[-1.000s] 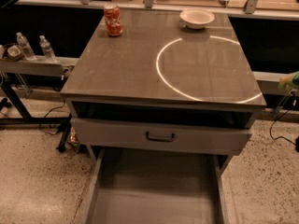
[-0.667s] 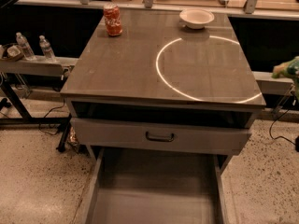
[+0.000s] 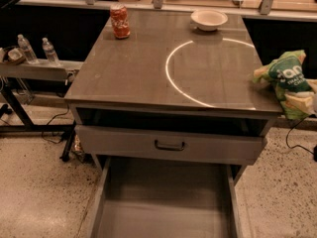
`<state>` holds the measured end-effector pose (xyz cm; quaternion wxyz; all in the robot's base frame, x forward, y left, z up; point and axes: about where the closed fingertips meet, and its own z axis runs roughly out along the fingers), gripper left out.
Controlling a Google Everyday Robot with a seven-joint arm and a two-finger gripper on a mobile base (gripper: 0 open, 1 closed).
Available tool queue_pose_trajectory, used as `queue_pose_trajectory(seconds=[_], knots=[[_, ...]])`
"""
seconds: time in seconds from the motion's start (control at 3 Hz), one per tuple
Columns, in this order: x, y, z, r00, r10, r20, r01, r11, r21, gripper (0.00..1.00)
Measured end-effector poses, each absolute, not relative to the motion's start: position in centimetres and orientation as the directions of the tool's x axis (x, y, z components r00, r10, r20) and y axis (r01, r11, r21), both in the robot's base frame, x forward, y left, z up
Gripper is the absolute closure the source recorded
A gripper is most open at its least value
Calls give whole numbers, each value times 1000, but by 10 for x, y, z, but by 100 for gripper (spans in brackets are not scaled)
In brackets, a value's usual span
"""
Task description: Pick green rice chip bag from middle drawer and place on counter
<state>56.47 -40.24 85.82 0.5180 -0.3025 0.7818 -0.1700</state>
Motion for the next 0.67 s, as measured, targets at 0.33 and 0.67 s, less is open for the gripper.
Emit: queue_pose_trajectory(seconds=[0.33, 0.67], knots=[[573, -373, 869, -215, -652, -727, -353, 746, -565, 100], [582, -362, 891, -155, -660, -735, -359, 731, -580, 100]])
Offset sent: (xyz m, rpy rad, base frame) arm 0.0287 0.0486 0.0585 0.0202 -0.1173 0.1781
